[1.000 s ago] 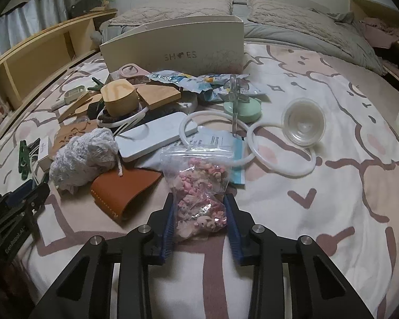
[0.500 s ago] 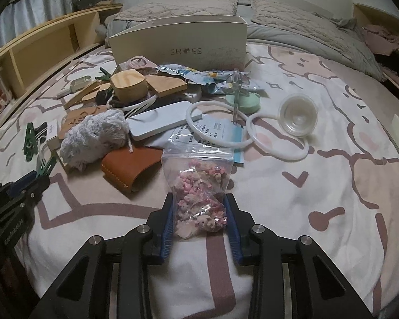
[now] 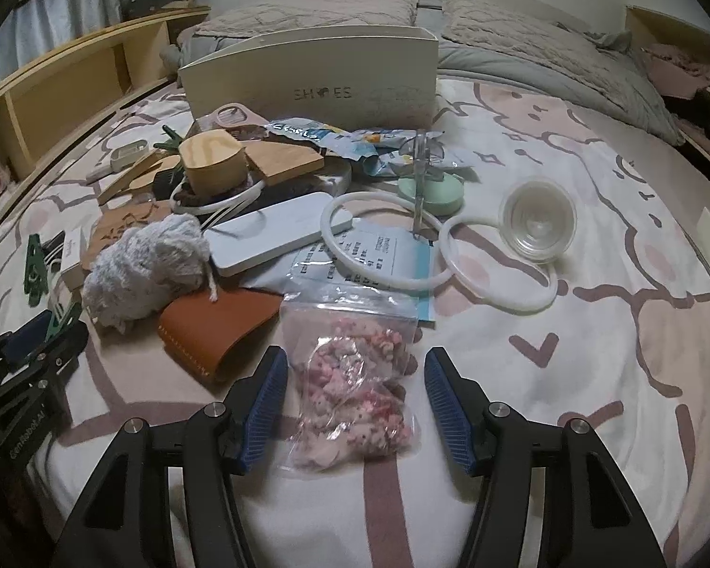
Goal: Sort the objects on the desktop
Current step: 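Lift the green clothespin with the left tool while the right tool lifts the bead bag, then carry both held items over the white box and lower them inside, then open both tools to drop the clothespin and bead bag into the box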
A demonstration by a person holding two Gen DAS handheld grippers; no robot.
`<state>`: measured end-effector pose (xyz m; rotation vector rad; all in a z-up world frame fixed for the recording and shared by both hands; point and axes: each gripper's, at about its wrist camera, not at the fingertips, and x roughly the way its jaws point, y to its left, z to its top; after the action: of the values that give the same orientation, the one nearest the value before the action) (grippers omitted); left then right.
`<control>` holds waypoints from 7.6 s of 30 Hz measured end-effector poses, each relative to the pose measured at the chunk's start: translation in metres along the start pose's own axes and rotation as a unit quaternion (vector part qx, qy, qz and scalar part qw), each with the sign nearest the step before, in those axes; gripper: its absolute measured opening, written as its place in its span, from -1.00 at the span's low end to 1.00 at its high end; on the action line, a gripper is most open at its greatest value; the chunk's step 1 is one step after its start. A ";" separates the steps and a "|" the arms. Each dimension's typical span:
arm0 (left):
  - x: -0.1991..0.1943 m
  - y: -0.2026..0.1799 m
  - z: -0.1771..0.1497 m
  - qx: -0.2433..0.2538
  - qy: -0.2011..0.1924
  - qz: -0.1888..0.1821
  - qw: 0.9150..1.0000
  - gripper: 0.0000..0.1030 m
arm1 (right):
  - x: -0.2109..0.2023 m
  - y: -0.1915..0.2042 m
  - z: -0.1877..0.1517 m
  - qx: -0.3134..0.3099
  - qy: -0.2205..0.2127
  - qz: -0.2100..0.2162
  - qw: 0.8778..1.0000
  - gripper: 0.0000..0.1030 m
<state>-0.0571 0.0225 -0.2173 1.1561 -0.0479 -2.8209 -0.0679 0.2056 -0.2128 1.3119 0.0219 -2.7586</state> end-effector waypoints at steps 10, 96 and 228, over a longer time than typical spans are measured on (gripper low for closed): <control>0.004 -0.001 0.003 -0.006 0.001 -0.004 1.000 -0.39 | 0.000 0.000 -0.001 -0.014 -0.009 0.008 1.000 -0.12; -0.137 -0.023 0.141 0.010 -0.132 -0.092 0.987 -0.41 | -0.153 0.009 0.111 -0.016 -0.142 0.067 0.987 -0.37; 0.227 -0.021 0.416 -0.022 -0.013 -0.037 0.999 0.21 | 0.172 -0.025 0.385 0.025 0.017 0.084 0.996 0.65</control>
<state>-0.5114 0.0190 -0.0807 1.1354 0.0566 -2.8852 -0.4757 0.1985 -0.1034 1.3067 -0.1492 -2.6117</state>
